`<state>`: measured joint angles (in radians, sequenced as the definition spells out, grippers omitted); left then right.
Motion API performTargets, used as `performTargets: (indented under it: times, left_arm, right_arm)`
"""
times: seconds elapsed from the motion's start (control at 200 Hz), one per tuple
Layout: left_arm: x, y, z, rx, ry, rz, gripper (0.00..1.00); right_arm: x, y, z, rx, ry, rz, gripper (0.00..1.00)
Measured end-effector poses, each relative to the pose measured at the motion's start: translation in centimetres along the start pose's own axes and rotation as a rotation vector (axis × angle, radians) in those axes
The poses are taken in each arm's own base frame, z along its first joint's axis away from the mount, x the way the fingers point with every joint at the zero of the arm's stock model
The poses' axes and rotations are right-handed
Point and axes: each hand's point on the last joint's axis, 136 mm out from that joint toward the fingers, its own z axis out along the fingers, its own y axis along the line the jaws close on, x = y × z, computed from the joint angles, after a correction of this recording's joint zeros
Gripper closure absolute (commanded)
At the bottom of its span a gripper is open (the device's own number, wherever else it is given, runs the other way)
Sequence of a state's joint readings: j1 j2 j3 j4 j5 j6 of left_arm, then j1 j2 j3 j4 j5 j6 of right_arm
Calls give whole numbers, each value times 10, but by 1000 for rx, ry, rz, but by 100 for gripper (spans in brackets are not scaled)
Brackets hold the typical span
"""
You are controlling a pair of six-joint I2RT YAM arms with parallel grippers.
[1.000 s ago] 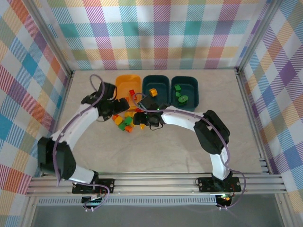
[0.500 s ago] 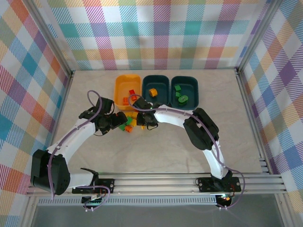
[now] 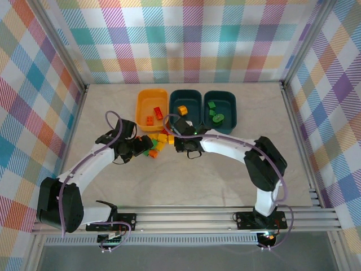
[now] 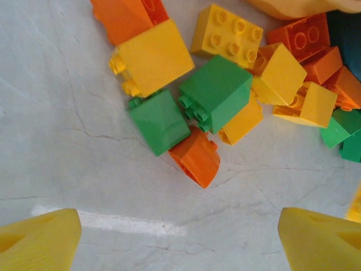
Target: Sort the legos into containers by color
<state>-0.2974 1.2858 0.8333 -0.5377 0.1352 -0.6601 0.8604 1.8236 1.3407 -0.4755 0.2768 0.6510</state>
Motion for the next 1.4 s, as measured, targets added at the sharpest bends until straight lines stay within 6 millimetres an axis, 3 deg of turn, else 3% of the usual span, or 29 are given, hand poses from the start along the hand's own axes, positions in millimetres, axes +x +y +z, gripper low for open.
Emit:
performTargets:
  times: [0.09, 0.19, 0.32, 0.415, 0.575, 0.655, 0.72, 0.925, 1.05, 1.14, 1.215, 1.29, 1.4]
  left_arm:
    - [11, 0, 11, 38, 36, -45, 10]
    - [25, 0, 22, 61, 71, -86, 10]
    - [42, -2, 27, 73, 104, -92, 10]
    - [48, 0, 26, 77, 110, -98, 10]
    - [49, -2, 18, 97, 94, -95, 10]
    - [47, -3, 16, 104, 85, -93, 10]
    - [47, -3, 16, 103, 86, -93, 10]
    - [47, -3, 17, 100, 88, -93, 10]
    - [44, -7, 18, 99, 89, -93, 10]
    - [43, -8, 21, 92, 95, -94, 10]
    - [43, -7, 26, 80, 109, -95, 10]
    - [43, -7, 30, 70, 121, -94, 10]
    - [40, -13, 34, 70, 137, -87, 10]
  right_arm:
    - [-31, 1, -11, -25, -58, -3, 77]
    - [-76, -12, -9, -27, -105, 31, 77]
    - [-134, -35, 16, -16, -141, 73, 77]
    - [-146, -52, 40, 9, -123, 84, 75]
    - [-134, -57, 69, 22, -43, 72, 68]
    - [-131, -56, 75, 21, -17, 56, 53]
    - [-134, -53, 76, 14, -11, 45, 46]
    - [-144, -45, 55, -16, -46, 19, 42]
    - [-135, -46, 14, -34, -86, -10, 46]
    - [-118, -49, -18, -48, -120, -40, 46]
    - [-97, -53, -31, -53, -129, -77, 44]
    - [-71, -60, -29, -47, -100, -111, 40]
    - [-24, -74, -7, -11, 2, -170, 34]
